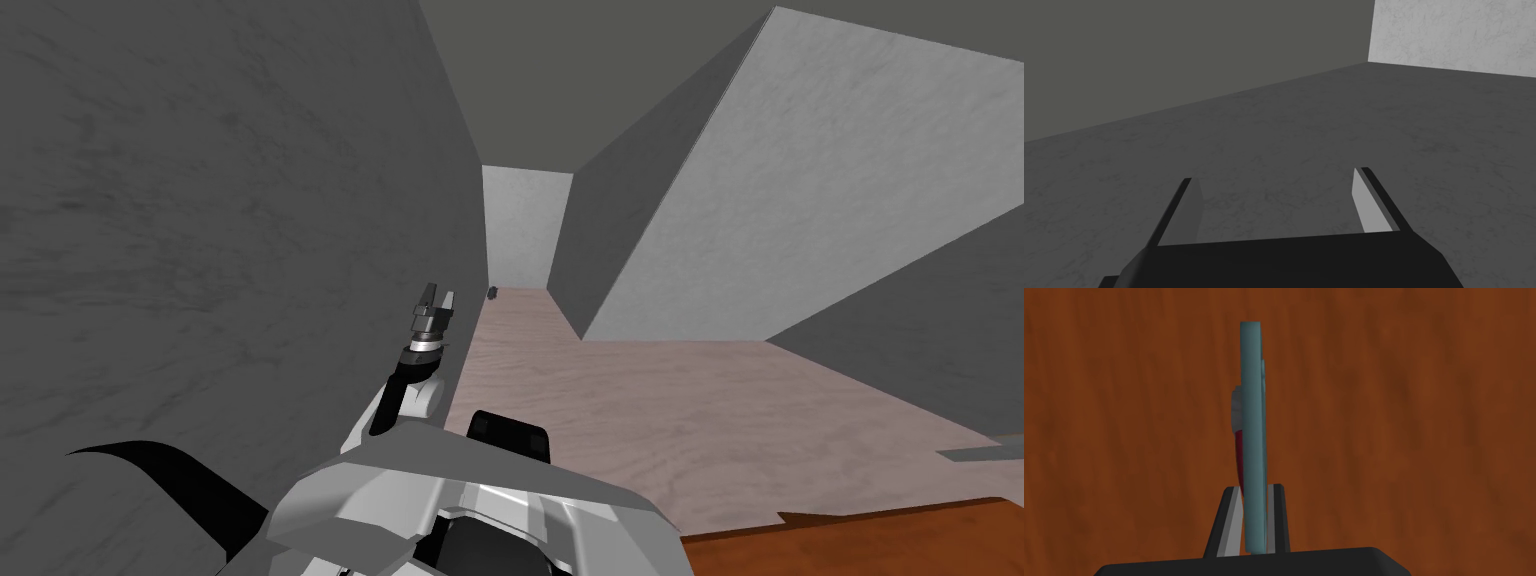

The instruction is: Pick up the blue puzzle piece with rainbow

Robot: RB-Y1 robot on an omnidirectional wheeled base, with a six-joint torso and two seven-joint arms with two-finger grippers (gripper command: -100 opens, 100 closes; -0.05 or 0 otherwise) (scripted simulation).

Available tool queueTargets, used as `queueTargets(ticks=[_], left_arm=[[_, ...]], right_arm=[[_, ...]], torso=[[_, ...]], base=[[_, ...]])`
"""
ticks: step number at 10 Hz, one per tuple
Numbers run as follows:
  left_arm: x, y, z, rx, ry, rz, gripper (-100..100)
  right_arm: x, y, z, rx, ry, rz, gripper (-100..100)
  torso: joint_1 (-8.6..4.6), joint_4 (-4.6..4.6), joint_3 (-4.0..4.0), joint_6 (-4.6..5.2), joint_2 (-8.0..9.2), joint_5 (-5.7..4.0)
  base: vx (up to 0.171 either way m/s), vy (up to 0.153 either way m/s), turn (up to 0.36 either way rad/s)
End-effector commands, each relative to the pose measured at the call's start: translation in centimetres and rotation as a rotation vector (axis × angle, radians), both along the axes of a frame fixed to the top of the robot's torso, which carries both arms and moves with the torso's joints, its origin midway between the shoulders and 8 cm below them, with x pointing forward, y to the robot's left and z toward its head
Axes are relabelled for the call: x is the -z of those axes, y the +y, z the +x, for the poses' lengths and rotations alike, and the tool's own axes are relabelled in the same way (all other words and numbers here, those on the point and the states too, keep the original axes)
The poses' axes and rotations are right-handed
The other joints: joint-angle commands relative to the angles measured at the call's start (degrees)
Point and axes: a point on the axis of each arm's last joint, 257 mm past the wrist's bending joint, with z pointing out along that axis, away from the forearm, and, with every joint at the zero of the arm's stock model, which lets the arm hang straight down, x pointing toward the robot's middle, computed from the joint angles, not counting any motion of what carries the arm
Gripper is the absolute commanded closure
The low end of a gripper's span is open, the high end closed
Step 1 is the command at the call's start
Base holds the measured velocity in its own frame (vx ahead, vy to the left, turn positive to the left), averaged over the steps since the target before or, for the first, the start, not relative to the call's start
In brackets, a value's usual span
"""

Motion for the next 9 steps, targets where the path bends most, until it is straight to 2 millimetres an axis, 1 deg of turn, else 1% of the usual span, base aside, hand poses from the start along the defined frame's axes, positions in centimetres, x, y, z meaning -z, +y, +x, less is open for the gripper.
queueTargets(ticks=[1, 2, 3, 4, 5, 6, 8, 9], left_arm=[[0.0, 0.0, 0.0, 0.0, 0.0, 0.0, 0], [0.0, 0.0, 0.0, 0.0, 0.0, 0.0, 0], [0.0, 0.0, 0.0, 0.0, 0.0, 0.0, 0], [0.0, 0.0, 0.0, 0.0, 0.0, 0.0, 0], [0.0, 0.0, 0.0, 0.0, 0.0, 0.0, 0], [0.0, 0.0, 0.0, 0.0, 0.0, 0.0, 0], [0.0, 0.0, 0.0, 0.0, 0.0, 0.0, 0], [0.0, 0.0, 0.0, 0.0, 0.0, 0.0, 0]], right_arm=[[-0.1, 0.0, 0.1, -0.029, 0.008, -0.004, 100], [-0.3, 0.7, -0.5, -0.006, -0.013, 0.006, 100], [-0.3, 0.7, -0.5, -0.03, -0.005, 0.002, 100], [-0.3, 0.7, -0.5, -0.06, 0.005, -0.001, 100], [-0.5, 1.3, -1.1, -0.03, -0.019, 0.006, 100], [-0.5, 1.3, -1.0, -0.053, -0.012, 0.002, 100], [-0.5, 1.3, -1.0, -0.093, 0.002, -0.003, 100], [-0.8, 1.8, -1.6, -0.069, -0.02, 0.0, 100]], torso=[[0.0, 0.0, 0.0, 0.0, 0.0, 0.0], [0.05, 0.01, 0.06, 0.0, 0.11, 0.0], [0.02, -0.06, -0.04, 0.16, -0.04, 0.0], [-0.02, -0.06, -0.08, 0.08, -0.1, -0.01], [-0.01, -0.03, -0.03, -0.03, -0.02, 0.0], [-0.07, -0.07, -0.07, 0.11, -0.1, -0.01], [0.0, -0.04, -0.06, -0.05, -0.08, 0.0], [0.08, -0.02, 0.01, -0.04, 0.05, 0.02]], base=[[0.008, -0.004, 0.03], [0.094, -0.03, -0.188], [0.105, -0.039, -0.171], [0.045, -0.021, 0.0], [0.094, -0.052, -0.172], [0.112, -0.051, -0.136], [0.036, -0.004, 0.016], [0.078, -0.025, -0.178]])
